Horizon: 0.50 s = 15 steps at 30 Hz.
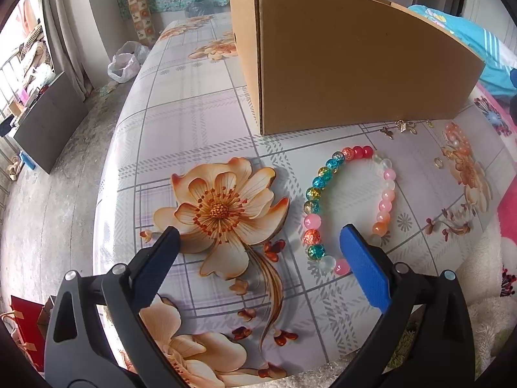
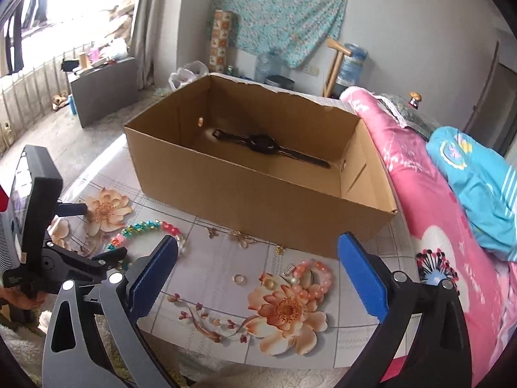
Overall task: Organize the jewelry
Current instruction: 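Move both tools down to the multicoloured beaded bracelet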
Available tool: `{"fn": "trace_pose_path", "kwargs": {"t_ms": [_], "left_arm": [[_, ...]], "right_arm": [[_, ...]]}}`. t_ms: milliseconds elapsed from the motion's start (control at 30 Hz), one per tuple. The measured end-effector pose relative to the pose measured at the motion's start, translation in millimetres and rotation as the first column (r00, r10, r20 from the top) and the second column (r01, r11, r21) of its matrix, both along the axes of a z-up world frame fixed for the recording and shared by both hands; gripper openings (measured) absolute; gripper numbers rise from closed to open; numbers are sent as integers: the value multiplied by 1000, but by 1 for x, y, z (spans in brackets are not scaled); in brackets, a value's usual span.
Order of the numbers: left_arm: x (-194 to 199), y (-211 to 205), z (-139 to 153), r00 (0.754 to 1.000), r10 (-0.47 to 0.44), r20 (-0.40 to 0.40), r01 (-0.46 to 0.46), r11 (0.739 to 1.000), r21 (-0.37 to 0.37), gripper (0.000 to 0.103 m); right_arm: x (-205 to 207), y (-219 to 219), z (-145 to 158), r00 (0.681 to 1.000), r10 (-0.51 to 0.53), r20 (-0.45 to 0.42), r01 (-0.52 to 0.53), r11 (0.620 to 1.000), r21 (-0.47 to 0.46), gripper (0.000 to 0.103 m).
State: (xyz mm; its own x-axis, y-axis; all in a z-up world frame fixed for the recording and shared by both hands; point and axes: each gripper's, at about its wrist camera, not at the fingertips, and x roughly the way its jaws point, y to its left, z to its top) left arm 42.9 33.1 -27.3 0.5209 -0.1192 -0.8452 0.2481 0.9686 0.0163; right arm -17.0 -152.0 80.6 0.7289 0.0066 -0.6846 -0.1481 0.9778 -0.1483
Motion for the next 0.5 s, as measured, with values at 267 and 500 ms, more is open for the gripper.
{"fn": "trace_pose_path", "kwargs": {"t_ms": [267,500], "left_arm": [[-1,8,11,999,-4,52,7,998,-55,94],[-5,2,17,992,-74,98,85,990,-116,62]], "right_arm": [[1,-1,-21,999,18,-41,-5,957,289,83],[25,12,-56,979,73,-189,10,915,403,50]]}}
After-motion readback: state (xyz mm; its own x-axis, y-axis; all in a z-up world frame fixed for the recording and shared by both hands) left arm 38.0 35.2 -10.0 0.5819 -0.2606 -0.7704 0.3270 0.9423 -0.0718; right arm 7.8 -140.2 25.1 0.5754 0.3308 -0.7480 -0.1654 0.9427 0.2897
